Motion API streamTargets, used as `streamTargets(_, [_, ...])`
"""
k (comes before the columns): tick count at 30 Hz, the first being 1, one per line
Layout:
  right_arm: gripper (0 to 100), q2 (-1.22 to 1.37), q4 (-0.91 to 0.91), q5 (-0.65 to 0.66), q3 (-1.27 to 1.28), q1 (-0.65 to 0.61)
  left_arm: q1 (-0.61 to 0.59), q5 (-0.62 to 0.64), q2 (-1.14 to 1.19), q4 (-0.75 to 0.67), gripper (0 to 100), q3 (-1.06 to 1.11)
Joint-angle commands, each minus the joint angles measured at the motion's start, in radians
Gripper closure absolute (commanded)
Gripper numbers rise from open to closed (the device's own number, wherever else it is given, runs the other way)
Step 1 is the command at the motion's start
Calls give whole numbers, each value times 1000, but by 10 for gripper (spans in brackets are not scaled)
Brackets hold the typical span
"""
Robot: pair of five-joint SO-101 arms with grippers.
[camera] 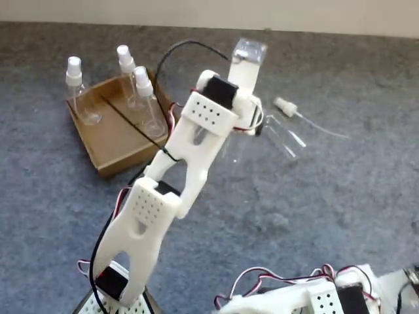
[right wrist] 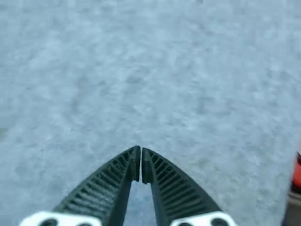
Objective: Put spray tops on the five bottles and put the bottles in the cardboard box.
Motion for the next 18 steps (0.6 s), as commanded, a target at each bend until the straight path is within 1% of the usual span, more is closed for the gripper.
streamTargets(1, [989, -13, 10, 11, 170, -127, -5, -38, -188, 12, 864, -48])
streamTargets(5, [989, -13, 10, 11, 170, -245, -12, -152, -283, 12, 867, -48])
streamTargets(10, [987, -13, 10, 11, 170, -398, -12, -157, -383, 14, 867, -27])
streamTargets(13, [987, -13, 8, 11, 170, -498, -8, -158, -470, 14, 864, 91])
streamTargets(18, [987, -13, 8, 11, 170, -619, -12, -160, -677, 9, 864, 364])
